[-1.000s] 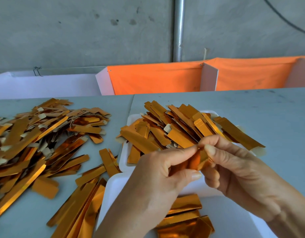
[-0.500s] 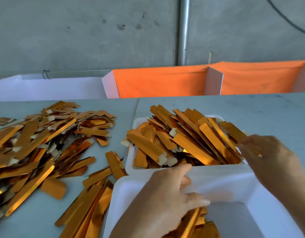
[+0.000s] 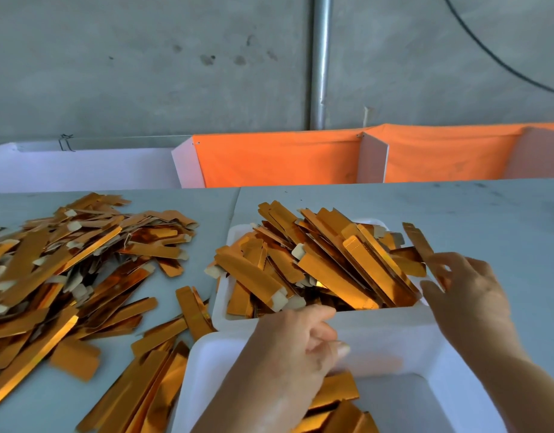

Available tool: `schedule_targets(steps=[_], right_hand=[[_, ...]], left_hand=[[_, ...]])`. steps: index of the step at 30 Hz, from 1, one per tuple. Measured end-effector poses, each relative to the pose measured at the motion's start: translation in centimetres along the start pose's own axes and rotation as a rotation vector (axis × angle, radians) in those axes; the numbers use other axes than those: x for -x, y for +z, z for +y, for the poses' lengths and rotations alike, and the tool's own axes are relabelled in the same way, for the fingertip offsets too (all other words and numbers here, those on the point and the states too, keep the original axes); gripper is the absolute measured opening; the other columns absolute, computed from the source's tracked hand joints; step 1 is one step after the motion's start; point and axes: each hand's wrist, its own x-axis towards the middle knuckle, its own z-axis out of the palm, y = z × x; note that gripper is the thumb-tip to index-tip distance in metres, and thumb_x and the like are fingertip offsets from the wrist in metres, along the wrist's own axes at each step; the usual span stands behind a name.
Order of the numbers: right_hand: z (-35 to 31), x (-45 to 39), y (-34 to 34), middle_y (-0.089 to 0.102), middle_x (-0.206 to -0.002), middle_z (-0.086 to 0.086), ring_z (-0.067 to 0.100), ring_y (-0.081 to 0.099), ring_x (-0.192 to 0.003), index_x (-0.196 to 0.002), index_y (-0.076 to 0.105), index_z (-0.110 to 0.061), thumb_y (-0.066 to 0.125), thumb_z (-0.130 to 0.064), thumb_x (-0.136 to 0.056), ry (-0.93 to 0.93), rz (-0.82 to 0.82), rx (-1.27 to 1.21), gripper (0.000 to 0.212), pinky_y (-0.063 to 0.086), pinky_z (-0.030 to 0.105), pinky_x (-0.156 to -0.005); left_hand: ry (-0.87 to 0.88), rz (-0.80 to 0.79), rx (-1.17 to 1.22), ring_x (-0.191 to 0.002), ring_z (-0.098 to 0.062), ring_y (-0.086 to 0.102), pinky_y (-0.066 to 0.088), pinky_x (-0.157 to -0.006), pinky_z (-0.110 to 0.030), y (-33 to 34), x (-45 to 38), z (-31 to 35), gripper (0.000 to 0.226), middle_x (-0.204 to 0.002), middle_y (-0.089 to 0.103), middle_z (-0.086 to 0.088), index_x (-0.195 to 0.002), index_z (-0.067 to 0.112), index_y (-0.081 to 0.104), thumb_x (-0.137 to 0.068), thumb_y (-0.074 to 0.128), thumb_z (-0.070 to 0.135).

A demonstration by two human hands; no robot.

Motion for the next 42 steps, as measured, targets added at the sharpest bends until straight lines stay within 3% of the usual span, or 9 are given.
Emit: schedule_targets(steps=[8,12,17,20,24,28,32,37,42], right_hand=[[0.6,-0.7,0.1,0.071,-0.104,0.008,0.033,0.060,-0.098,-0.121,0.058,-0.009,0.052,0.002,-0.088,0.088,0.010,-0.029,0.036,0.045,0.035,-0.081],[1.2,-1.0,0.1,0.071,-0.098,0.009,0.032,0.059,-0.094,-0.117,0.060,-0.010,0.049,0.001,-0.088,0.115,0.035,-0.050,0.033,0.038,0.029,-0.071],[1.8,-1.4,-0.1,0.069,-0.096,0.012,0.031,0.057,-0.086,-0.109,0.067,-0.012,0.062,-0.019,-0.089,0.171,-0.074,-0.122,0.021,0.038,0.031,-0.070],[1.7,-1.5,-0.2,0.065,-0.102,0.017,0.029,0.051,-0.081,-0.104,0.067,-0.010,0.057,-0.015,-0.092,0.160,0.034,-0.109,0.017,0.034,0.030,-0.069],[-0.3,-0.2,-0.6,0.058,-0.097,0.007,0.023,0.051,-0.077,-0.091,0.064,-0.013,0.055,-0.012,-0.094,-0.100,0.240,-0.273,0.009,0.030,0.024,-0.066],[-2.9,2.1,-0.6,0.069,-0.073,0.002,0.018,0.067,-0.071,-0.076,0.064,-0.020,0.064,-0.018,-0.084,-0.104,-0.331,-0.846,0.009,0.052,0.031,-0.069],[-3.7,3.6,-0.6,0.067,-0.078,0.013,0.025,0.068,-0.071,-0.074,0.070,-0.017,0.067,-0.022,-0.071,-0.071,-0.778,-1.041,0.006,0.056,0.034,-0.067],[-4.9,5.1,-0.6,0.070,-0.079,0.015,0.030,0.071,-0.078,-0.071,0.070,-0.018,0.070,-0.026,-0.068,-0.081,-0.959,-0.952,0.008,0.058,0.037,-0.072],[-5.1,5.3,-0.7,0.069,-0.078,0.005,0.018,0.068,-0.077,-0.074,0.067,-0.019,0.062,-0.047,-0.072,-0.158,-0.756,-0.849,0.029,0.056,0.029,-0.068]], left_hand=[[0.005,-0.009,-0.029,-0.103,0.011,0.051,0.036,-0.080,-0.002,0.2,0.0,-0.1,0.048,-0.124,0.058,0.024,-0.138,0.038,0.043,-0.092,0.056,0.040],[0.014,0.004,-0.049,-0.100,0.014,0.049,0.034,-0.074,0.002,0.3,-0.1,-0.1,0.047,-0.123,0.059,0.025,-0.137,0.038,0.044,-0.092,0.056,0.039],[0.019,0.010,-0.066,-0.100,0.014,0.047,0.032,-0.073,0.003,0.4,-0.1,0.0,0.046,-0.124,0.058,0.025,-0.137,0.038,0.044,-0.092,0.055,0.038],[0.020,0.034,-0.058,-0.102,0.014,0.048,0.033,-0.073,0.002,0.4,0.0,0.2,0.045,-0.124,0.058,0.025,-0.137,0.038,0.044,-0.093,0.055,0.036],[0.028,0.082,-0.031,-0.104,0.011,0.053,0.036,-0.075,0.002,0.3,0.0,0.3,0.042,-0.120,0.060,0.025,-0.134,0.039,0.047,-0.093,0.055,0.034],[0.022,0.155,0.030,-0.098,0.014,0.054,0.040,-0.080,0.002,0.1,0.1,0.8,0.038,-0.116,0.060,0.028,-0.130,0.038,0.051,-0.092,0.054,0.038],[0.038,0.208,0.203,-0.087,0.018,0.057,0.044,-0.075,-0.004,-0.1,-0.1,1.5,0.007,-0.087,0.063,0.036,-0.090,0.047,0.060,-0.090,0.054,0.043],[-0.004,0.287,0.311,-0.076,-0.005,0.061,0.047,-0.065,-0.015,0.4,-0.1,1.2,0.021,-0.080,0.067,0.010,-0.095,0.027,0.069,-0.090,0.055,0.042],[-0.039,0.220,0.341,-0.072,-0.009,0.061,0.047,-0.062,-0.021,-0.1,-0.1,0.9,0.012,-0.075,0.067,0.008,-0.085,0.032,0.072,-0.087,0.061,0.037]])
